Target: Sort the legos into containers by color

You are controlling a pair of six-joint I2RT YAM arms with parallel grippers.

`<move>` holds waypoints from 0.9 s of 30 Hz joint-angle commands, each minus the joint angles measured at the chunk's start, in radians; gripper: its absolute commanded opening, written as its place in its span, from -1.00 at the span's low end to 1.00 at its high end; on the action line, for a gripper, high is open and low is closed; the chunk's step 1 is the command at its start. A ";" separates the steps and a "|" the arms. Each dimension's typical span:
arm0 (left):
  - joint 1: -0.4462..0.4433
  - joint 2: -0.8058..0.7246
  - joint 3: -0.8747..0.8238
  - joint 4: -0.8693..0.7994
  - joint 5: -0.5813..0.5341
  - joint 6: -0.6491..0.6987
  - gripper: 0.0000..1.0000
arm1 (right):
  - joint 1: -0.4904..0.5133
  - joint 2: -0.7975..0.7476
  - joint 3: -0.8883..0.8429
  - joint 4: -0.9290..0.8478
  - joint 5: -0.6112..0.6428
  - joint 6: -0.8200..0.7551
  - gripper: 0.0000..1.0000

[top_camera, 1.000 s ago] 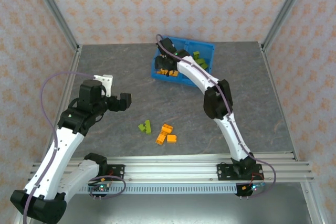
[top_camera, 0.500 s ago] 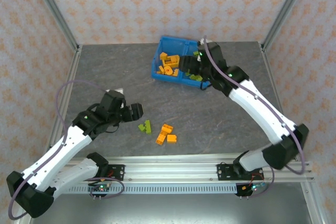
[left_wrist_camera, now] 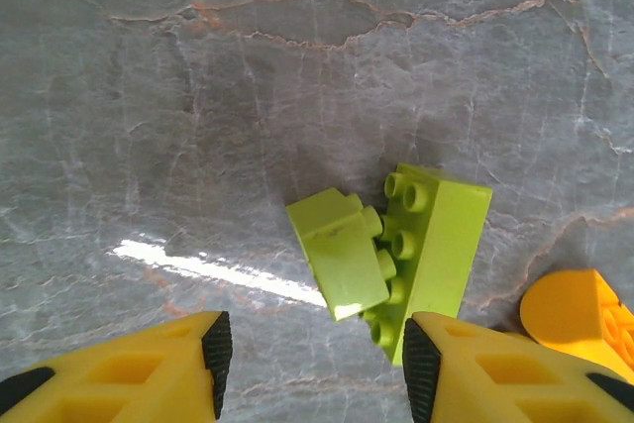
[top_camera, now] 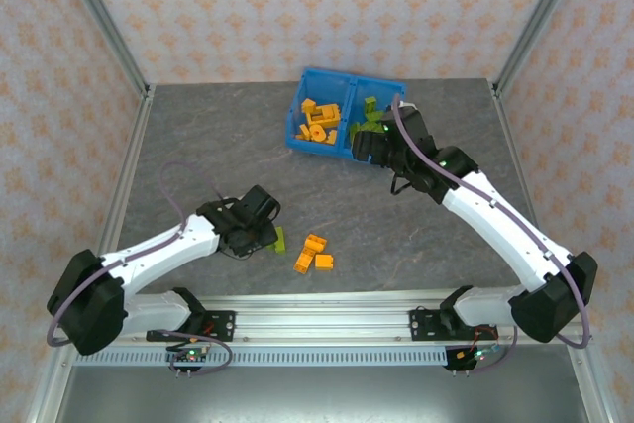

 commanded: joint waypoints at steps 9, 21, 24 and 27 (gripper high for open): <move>0.000 0.116 0.010 0.082 -0.034 -0.029 0.00 | -0.001 -0.044 -0.001 -0.037 0.050 -0.013 0.81; 0.001 0.157 -0.054 0.111 -0.054 -0.038 -0.26 | 0.000 -0.033 0.003 -0.026 0.037 -0.011 0.83; 0.002 0.163 -0.060 0.111 -0.057 -0.039 -0.39 | -0.001 -0.032 0.007 -0.028 0.033 -0.009 0.82; 0.002 0.156 -0.060 0.109 -0.065 -0.040 -0.53 | 0.000 -0.031 0.010 -0.031 0.036 -0.009 0.83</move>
